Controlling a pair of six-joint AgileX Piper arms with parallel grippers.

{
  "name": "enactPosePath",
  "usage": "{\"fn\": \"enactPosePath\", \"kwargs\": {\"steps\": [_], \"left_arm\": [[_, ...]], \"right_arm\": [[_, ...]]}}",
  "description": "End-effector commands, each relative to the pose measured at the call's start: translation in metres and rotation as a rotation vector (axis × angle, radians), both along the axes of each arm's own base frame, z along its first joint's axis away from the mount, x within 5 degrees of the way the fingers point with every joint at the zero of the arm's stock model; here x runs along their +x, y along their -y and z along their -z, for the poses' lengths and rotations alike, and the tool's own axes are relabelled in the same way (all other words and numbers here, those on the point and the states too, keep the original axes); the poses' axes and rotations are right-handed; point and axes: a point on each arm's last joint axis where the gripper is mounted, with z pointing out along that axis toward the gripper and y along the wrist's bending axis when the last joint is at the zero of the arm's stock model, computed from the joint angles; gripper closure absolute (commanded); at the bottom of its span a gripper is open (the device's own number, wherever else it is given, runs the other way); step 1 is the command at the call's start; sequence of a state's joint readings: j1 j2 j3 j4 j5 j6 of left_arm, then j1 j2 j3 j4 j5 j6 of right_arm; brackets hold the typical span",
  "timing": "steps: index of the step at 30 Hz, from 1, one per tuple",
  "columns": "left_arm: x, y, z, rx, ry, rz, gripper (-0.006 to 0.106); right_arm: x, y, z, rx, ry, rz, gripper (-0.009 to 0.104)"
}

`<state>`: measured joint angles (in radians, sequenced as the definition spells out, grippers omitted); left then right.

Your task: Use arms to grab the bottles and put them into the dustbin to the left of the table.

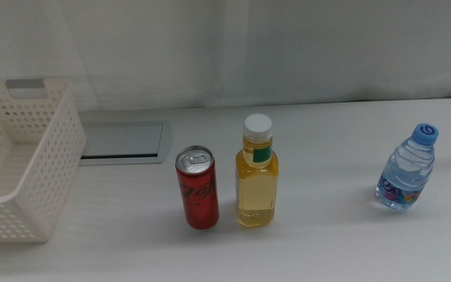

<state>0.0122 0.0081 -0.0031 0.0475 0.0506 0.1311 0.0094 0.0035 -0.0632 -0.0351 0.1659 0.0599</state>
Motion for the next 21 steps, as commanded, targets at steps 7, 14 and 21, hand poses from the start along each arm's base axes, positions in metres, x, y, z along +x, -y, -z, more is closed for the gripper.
{"fn": "enactPosePath", "kwargs": {"steps": [7,14,21], "left_arm": [[0.0001,0.0002,0.0108,-0.032,-0.006,0.004,0.103],[-0.0001,0.0004,0.0069,-0.085,0.038,0.009,0.103],[-0.0001,0.0004,0.0061,-0.114,0.047,0.011,0.103]], "right_arm": [[-0.0019,0.0001,0.0017,-0.009,0.006,0.000,0.098],[-0.0019,0.0001,0.0021,-0.009,0.002,0.000,0.098],[-0.0019,0.0001,0.0021,-0.009,0.002,0.000,0.098]]}}
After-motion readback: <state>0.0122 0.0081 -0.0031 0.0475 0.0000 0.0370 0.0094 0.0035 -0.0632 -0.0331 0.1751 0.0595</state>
